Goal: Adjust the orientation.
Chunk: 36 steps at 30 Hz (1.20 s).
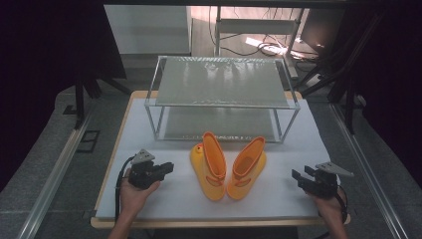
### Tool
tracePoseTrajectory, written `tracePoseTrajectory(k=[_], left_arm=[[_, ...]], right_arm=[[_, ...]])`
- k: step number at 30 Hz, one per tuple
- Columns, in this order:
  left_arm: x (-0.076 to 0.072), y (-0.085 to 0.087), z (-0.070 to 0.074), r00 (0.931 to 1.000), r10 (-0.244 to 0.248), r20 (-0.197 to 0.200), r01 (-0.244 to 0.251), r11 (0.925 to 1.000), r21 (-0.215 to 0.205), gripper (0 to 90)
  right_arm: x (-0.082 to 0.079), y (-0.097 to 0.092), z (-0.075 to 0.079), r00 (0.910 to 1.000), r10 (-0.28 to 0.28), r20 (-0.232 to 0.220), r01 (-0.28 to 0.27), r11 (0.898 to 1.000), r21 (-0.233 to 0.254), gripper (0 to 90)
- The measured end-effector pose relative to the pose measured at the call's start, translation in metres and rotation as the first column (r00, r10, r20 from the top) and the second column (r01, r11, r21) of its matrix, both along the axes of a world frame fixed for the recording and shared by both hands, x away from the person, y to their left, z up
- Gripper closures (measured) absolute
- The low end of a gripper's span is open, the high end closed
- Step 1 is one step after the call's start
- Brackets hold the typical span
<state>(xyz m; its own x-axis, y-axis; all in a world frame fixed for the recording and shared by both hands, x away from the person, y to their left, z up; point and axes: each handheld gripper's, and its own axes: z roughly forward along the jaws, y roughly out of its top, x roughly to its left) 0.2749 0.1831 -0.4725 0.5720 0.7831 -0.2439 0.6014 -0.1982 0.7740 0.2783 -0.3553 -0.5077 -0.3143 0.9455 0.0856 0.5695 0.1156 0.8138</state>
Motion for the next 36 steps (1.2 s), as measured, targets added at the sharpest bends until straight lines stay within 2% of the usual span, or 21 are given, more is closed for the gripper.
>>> tracePoseTrajectory(k=[4,9,12,16,21,23,24,27,29,30,31,36], left_arm=[[-0.004,0.002,-0.001,1.0000,-0.005,-0.002,0.005,0.9999,0.011,88.5],[0.001,-0.017,-0.011,0.9976,-0.054,-0.044,0.057,0.9966,0.059,89.0],[0.008,-0.035,-0.022,0.9927,-0.092,-0.079,0.099,0.9901,0.099,89.0],[0.015,-0.054,-0.034,0.9852,-0.124,-0.118,0.139,0.9825,0.124,89.3],[0.019,-0.069,-0.040,0.9766,-0.163,-0.141,0.180,0.9761,0.121,89.6],[0.020,-0.077,-0.040,0.9728,-0.185,-0.140,0.204,0.9684,0.143,89.7],[0.021,-0.079,-0.039,0.9744,-0.178,-0.137,0.198,0.9685,0.151,90.0],[0.024,-0.081,-0.041,0.9727,-0.183,-0.143,0.202,0.9699,0.136,90.0],[0.024,-0.085,-0.040,0.9747,-0.177,-0.136,0.196,0.9702,0.142,90.0],[0.025,-0.086,-0.040,0.9750,-0.180,-0.130,0.199,0.9679,0.153,90.0],[0.027,-0.089,-0.041,0.9766,-0.171,-0.130,0.190,0.9710,0.146,90.0],[0.028,-0.093,-0.041,0.9785,-0.162,-0.127,0.180,0.9727,0.146,90.0]], right_arm=[[0.001,-0.001,0.000,1.0000,-0.002,0.001,0.002,1.000,0.001,42.3],[0.001,0.001,0.000,1.0000,-0.003,-0.003,0.003,1.000,-0.002,42.3],[0.001,0.001,0.000,1.0000,-0.002,-0.001,0.002,1.000,-0.001,42.3],[0.001,0.000,0.000,1.0000,-0.003,-0.002,0.003,1.000,0.000,42.5],[0.001,-0.002,-0.001,0.9999,-0.009,-0.005,0.009,1.000,0.002,42.6],[0.001,-0.002,-0.001,0.9999,-0.010,-0.005,0.010,1.000,0.003,42.6],[0.001,-0.002,-0.001,0.9999,-0.010,-0.005,0.010,1.000,0.003,42.6],[0.001,-0.002,-0.001,0.9999,-0.009,-0.006,0.009,1.000,0.004,42.6],[0.002,-0.001,-0.002,0.9999,-0.006,-0.011,0.006,1.000,0.002,42.5],[0.002,-0.001,-0.002,0.9999,-0.003,-0.013,0.003,1.000,-0.001,42.6],[0.002,0.000,-0.002,0.9999,0.001,-0.015,-0.001,1.000,-0.001,42.5],[0.003,0.000,-0.002,0.9998,0.003,-0.018,-0.003,1.000,-0.002,42.5]])
